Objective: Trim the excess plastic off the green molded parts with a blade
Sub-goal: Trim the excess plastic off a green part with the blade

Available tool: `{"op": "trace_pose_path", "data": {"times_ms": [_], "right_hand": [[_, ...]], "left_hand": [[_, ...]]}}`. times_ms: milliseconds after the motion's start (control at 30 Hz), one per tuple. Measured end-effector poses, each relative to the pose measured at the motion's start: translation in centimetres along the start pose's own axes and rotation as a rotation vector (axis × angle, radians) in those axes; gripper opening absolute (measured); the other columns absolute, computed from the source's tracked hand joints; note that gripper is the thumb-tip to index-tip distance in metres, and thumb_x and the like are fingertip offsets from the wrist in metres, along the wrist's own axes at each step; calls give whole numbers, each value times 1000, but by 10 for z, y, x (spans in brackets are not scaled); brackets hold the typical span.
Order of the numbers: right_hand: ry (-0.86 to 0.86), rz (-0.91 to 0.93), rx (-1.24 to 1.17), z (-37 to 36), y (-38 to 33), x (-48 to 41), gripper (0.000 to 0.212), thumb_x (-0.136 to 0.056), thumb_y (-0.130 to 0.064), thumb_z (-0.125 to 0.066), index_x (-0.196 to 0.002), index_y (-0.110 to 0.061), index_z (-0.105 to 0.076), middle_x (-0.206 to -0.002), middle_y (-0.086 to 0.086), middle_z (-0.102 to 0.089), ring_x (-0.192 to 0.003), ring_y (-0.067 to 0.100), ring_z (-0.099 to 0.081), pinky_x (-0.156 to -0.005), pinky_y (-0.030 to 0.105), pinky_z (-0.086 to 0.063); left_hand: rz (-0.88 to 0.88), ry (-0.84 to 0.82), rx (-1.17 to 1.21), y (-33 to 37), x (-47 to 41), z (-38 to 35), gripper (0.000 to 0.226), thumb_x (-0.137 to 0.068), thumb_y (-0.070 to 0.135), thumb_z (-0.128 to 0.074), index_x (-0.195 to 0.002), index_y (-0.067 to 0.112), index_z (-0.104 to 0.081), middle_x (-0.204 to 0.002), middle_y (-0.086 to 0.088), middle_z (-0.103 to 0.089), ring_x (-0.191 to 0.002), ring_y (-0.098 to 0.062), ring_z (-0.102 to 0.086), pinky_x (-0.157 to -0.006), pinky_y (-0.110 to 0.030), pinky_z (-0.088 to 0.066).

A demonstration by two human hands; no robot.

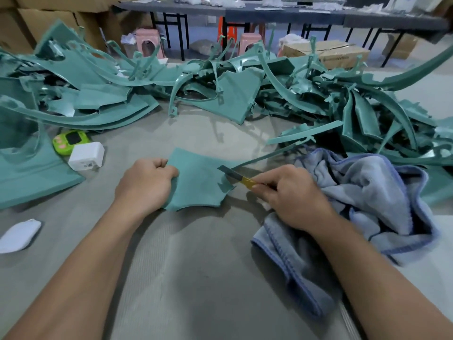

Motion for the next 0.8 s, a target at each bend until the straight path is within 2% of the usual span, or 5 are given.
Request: {"op": "trace_pose_path", "data": {"times_ms": [67,267,433,600,800], "right_hand": [[-13,-17,-63,4,9,1,15,-94,-30,-71,-97,-43,-78,-67,-17,-69,-62,2,-59,-55,19,-39],[14,2,-51,-1,7,-5,16,-94,-25,-71,-97,-38,-80,-71,-8,-73,-66,8,-64,-60,27,-49],[-2,32,-76,10,14,3,33,-93,-27,-73,-95,-59,-67,-67,-19,-69,-62,1,-60,-54,12,-39],[-20,14,-86,6,8,-4,18,-92,-25,-74,-98,-41,-80,-72,-22,-71,-67,-3,-63,-57,10,-40],[-128,66,-105,21,14,4,29,-89,-24,-77,-88,-53,-75,-66,-22,-71,-59,1,-60,-56,14,-46]], "left_hand": [[4,-2,14,-1,-1,0,25,-67,45,-54,-82,39,-73,-74,8,-73,-80,-26,-69,-81,-44,-56],[-13,-3,-4,0,-2,1,23,-68,43,-54,-81,40,-73,-74,7,-73,-79,-24,-69,-80,-43,-57],[-25,-13,-44,1,-1,0,26,-68,44,-54,-84,43,-74,-79,9,-74,-81,-23,-68,-81,-39,-55],[-33,-16,-37,1,-1,0,20,-72,42,-57,-83,47,-74,-81,10,-75,-84,-23,-69,-85,-40,-55],[-50,-39,-62,1,-2,0,18,-75,41,-59,-83,51,-73,-77,14,-73,-81,-18,-68,-82,-36,-55]]}}
Point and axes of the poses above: each hand's wrist, its own x-axis away from the middle knuckle, its own z-axis out of the back of the hand, y = z × x, the point moved 3 cm from there along -x, towards the middle knuckle
